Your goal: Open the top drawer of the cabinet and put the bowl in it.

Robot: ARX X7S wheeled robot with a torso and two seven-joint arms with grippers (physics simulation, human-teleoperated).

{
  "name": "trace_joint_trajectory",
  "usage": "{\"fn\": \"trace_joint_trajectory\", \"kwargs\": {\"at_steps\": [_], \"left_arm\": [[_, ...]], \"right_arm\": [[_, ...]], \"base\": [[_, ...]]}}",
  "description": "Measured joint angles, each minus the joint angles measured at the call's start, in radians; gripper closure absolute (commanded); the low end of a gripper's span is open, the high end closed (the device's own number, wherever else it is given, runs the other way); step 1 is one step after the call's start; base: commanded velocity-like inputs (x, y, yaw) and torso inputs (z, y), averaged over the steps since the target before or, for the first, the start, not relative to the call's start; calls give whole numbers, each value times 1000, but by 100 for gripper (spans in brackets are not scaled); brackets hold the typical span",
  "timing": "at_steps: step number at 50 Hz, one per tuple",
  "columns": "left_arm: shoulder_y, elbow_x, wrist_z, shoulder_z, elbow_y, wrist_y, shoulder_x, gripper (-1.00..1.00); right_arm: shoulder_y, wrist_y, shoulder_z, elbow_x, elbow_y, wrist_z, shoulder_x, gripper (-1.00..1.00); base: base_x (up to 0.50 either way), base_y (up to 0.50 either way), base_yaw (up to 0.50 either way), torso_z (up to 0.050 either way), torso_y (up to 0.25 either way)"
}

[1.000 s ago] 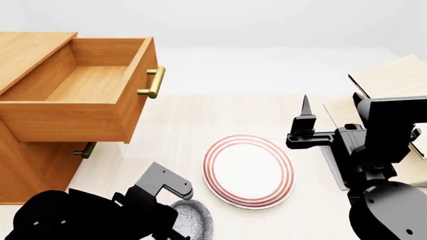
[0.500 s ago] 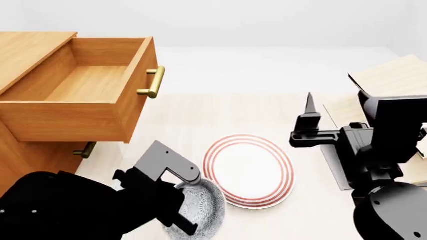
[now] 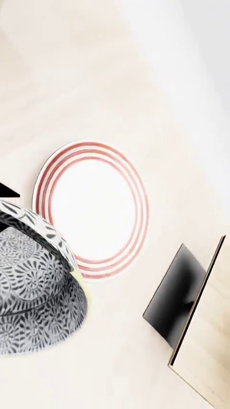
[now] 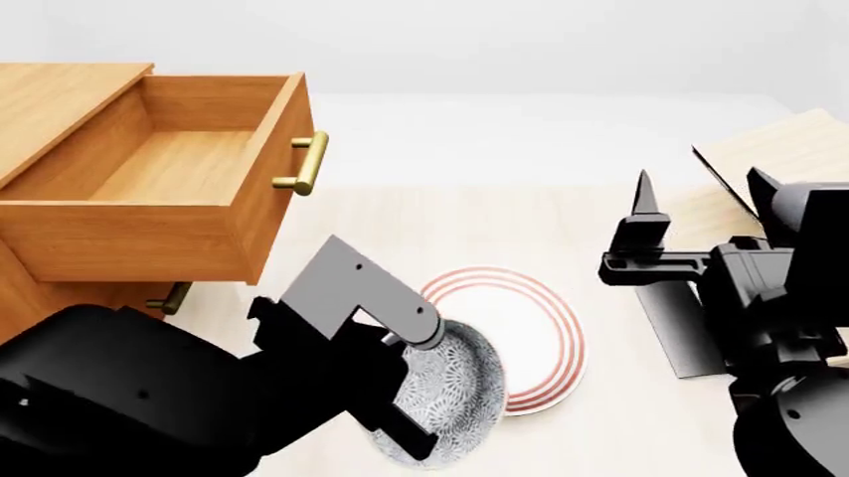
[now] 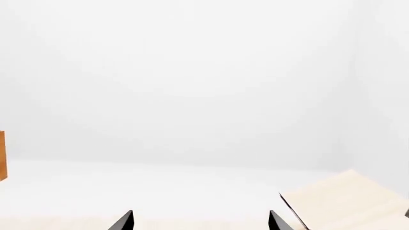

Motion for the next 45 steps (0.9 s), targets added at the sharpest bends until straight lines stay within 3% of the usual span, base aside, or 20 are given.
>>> {"fn": "trace_joint_trajectory", "kwargs": {"at_steps": [28, 45], "left_arm": [[-333, -164, -122, 18, -107, 59, 76, 100], [-538, -164, -141, -11, -255, 92, 86, 100]], "right_arm": [[35, 64, 94, 133, -62, 68, 33, -100], [22, 55, 111, 148, -69, 74, 44, -100]], "base": [[0, 0, 0, 0, 0], [0, 0, 0, 0, 0]]}}
